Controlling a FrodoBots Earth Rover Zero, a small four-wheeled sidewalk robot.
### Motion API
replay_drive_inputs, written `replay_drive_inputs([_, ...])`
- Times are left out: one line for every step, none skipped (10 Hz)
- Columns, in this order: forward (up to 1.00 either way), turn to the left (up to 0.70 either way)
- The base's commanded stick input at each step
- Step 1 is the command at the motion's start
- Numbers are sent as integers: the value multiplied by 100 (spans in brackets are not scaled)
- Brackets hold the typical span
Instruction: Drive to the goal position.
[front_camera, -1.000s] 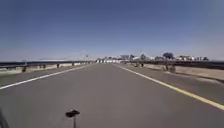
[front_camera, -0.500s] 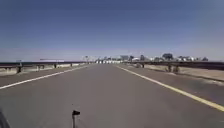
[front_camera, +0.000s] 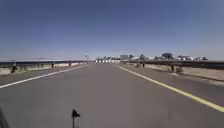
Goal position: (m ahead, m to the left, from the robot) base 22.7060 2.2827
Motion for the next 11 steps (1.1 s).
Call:
replay_drive_inputs([70, 0])
replay_drive_inputs([70, 0])
replay_drive_inputs([70, 0])
replay_drive_inputs([70, 0])
replay_drive_inputs([70, 0])
replay_drive_inputs([70, 0])
replay_drive_inputs([70, 0])
replay_drive_inputs([70, 0])
replay_drive_inputs([70, 0])
replay_drive_inputs([70, 0])
replay_drive_inputs([70, 0])
